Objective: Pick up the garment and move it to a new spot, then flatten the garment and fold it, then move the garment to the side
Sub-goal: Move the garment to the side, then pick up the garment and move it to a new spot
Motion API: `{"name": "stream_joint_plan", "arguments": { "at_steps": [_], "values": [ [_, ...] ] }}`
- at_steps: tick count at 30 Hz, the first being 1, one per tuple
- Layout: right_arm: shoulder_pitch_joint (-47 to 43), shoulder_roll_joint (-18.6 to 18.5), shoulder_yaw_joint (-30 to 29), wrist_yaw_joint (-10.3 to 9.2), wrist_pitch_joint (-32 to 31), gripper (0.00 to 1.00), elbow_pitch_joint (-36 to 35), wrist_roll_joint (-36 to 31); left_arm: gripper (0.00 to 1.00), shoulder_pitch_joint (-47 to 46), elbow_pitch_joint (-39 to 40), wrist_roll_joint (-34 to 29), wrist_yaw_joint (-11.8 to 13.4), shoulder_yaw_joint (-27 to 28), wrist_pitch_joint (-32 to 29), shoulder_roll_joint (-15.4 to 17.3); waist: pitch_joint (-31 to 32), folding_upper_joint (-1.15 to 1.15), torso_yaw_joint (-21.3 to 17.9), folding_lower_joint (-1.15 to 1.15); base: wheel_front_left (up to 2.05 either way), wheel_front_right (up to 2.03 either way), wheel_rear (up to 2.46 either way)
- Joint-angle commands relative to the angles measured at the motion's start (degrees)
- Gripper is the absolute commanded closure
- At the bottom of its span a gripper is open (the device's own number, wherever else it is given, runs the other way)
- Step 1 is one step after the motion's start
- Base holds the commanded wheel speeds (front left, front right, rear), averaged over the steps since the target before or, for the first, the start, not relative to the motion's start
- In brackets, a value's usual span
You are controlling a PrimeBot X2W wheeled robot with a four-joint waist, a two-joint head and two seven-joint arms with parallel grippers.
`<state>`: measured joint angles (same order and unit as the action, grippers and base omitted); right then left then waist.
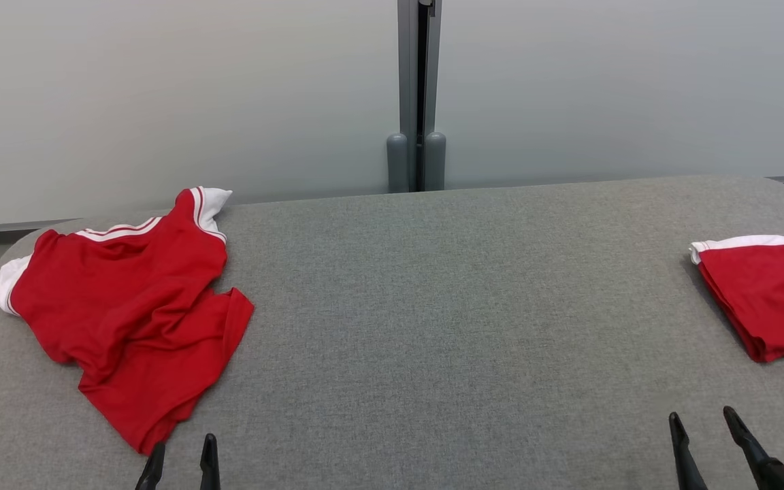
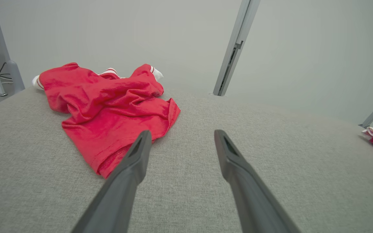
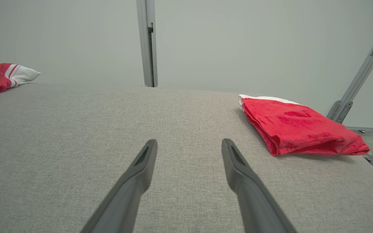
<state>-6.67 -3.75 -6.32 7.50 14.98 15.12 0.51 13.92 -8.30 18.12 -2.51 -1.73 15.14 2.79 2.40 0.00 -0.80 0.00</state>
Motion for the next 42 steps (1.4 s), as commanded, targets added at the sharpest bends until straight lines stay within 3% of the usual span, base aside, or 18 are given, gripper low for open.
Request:
{"name": "stream_joint_plan", "arguments": {
  "at_steps": [1,13,22,29,36,42],
  "values": [
    [-1.20,0.13,0.52,-0.02,0.27,0.00,-1.41,0.35,0.00,-0.15,-0.25,-0.46,-0.42,0.30,0.00,0.22,0.13,0.00,0.20,0.00,0.00,0.00,0.00],
    [-2.69,0.76,2.29,-0.02,0.29,0.00,-4.66,0.37,0.00,-1.38,-0.85,-0.93,-1.34,0.85,0.00,0.22,0.61,0.00,2.12,0.00,0.00,0.00,0.00],
    [-3.86,0.76,4.41,-0.02,0.30,0.00,-5.49,1.41,0.00,-0.58,-0.38,-1.00,-0.79,0.29,0.00,0.23,1.54,0.00,12.06,0.00,0.00,0.00,0.00],
    [-1.98,0.72,8.35,-0.02,0.30,0.00,-4.56,2.61,0.00,1.80,-0.25,-1.18,-1.04,2.98,0.00,0.21,2.51,0.00,19.60,0.00,0.00,0.00,0.00],
    [-1.27,0.71,9.40,-0.02,0.30,0.00,-3.89,2.04,0.00,0.46,0.73,-1.30,-1.98,3.83,0.00,0.20,2.11,0.00,20.91,0.00,0.00,0.00,0.00],
    [-0.78,0.70,8.31,-0.02,0.30,0.00,-4.38,0.72,0.00,-6.86,-2.61,0.03,-3.97,0.26,-0.58,1.03,-2.58,0.00,20.38,0.00,0.00,0.00,0.00]
  ]
}}
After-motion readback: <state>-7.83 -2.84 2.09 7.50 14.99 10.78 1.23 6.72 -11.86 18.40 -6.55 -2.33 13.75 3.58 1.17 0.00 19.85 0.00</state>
